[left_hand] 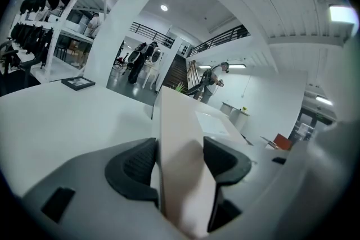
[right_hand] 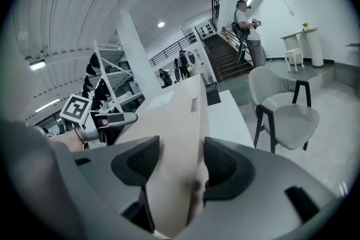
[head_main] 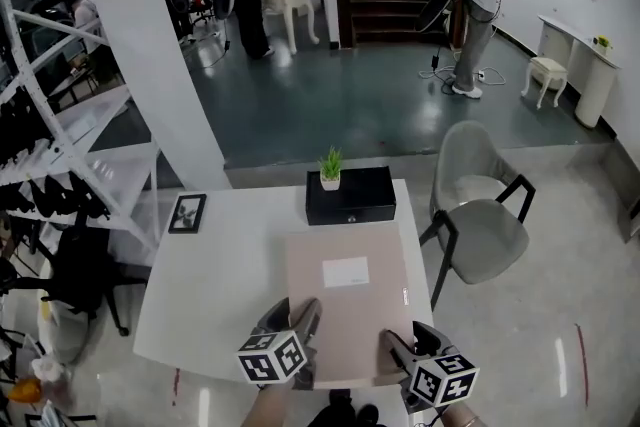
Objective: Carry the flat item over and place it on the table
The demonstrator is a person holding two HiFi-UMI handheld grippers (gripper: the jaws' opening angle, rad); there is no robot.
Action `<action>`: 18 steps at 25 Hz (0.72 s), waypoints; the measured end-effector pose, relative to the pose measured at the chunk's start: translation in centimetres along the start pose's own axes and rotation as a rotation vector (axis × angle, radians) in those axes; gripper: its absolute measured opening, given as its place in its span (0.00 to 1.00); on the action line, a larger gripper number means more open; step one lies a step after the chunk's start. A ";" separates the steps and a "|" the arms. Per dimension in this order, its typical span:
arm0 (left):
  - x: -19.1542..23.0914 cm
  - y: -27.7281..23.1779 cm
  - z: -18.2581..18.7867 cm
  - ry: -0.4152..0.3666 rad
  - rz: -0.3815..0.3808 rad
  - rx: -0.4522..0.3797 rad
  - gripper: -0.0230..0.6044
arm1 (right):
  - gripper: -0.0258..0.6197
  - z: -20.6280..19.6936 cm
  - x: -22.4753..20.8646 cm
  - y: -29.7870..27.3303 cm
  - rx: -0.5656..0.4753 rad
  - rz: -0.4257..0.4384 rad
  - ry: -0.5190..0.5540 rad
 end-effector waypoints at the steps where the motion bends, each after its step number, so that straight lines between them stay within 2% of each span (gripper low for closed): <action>1: 0.0 -0.4 0.1 0.000 -0.003 0.003 0.46 | 0.42 0.1 -0.2 -0.2 -0.002 -0.004 -0.002; 8: 0.3 -2.6 1.3 -0.031 -0.018 0.018 0.46 | 0.42 0.8 -0.9 -1.7 -0.008 -0.028 -0.023; 18: 1.3 -5.3 1.8 -0.023 -0.006 0.046 0.46 | 0.42 1.6 -1.9 -3.9 0.003 -0.047 -0.030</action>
Point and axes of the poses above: the fingertips, and each gripper's own axes: y backward along the fingers, x to its left, z out of its top, the point moved 6 cm from there along y, backward along the fingers
